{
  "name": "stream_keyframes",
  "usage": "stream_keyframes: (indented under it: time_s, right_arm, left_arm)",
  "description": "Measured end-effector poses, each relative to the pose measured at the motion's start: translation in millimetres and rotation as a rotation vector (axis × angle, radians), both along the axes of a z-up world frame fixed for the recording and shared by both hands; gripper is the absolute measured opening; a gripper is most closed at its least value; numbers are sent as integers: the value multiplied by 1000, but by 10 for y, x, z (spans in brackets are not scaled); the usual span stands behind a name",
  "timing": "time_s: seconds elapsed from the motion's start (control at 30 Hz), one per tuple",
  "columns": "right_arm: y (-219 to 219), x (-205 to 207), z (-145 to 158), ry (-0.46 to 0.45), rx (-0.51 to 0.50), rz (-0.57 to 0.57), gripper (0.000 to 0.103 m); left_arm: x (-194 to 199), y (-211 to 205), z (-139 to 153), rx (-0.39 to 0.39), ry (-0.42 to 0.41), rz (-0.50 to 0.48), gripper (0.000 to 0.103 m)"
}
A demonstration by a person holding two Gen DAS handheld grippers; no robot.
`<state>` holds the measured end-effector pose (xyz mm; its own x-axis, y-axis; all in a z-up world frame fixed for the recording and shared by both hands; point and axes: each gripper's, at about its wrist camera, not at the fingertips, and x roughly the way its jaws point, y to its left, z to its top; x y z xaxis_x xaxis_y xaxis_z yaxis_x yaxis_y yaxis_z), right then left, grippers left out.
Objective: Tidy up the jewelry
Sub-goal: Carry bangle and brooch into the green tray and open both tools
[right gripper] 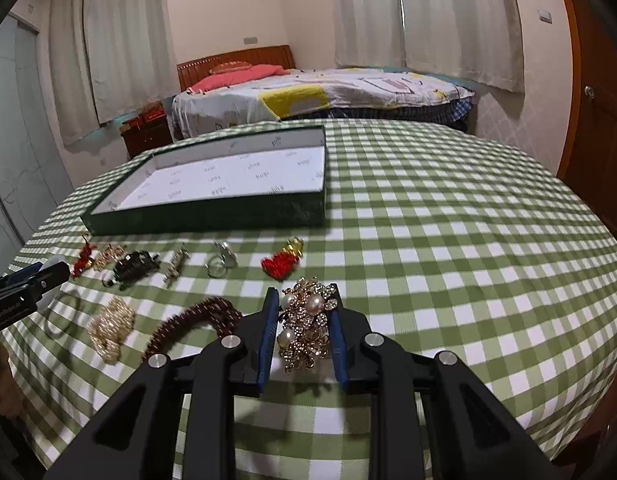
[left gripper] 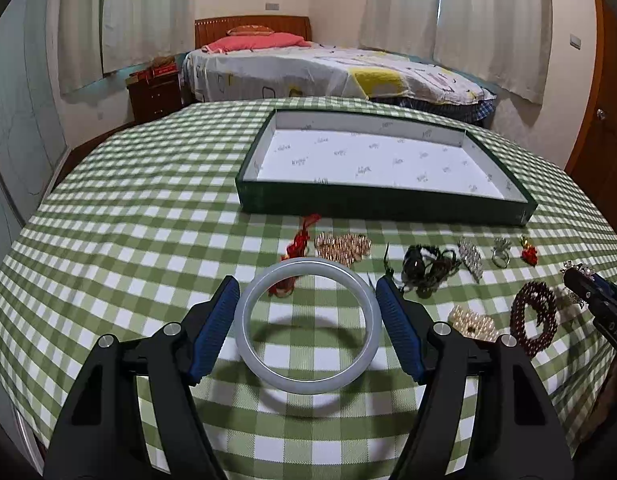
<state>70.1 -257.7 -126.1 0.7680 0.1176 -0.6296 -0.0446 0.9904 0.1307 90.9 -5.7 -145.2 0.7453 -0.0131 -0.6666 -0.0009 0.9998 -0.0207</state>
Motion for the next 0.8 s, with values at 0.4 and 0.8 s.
stream_keyframes:
  time_s: [0.4,0.8]
  right_arm:
    - [94,391,541,-120,15,39,25]
    - [193,1196,772,-185,23,83,25]
  left_arm:
    - [356,-17,414,-18,-75,-9,69]
    - [1276,-56,611,-23,-126,-16,69]
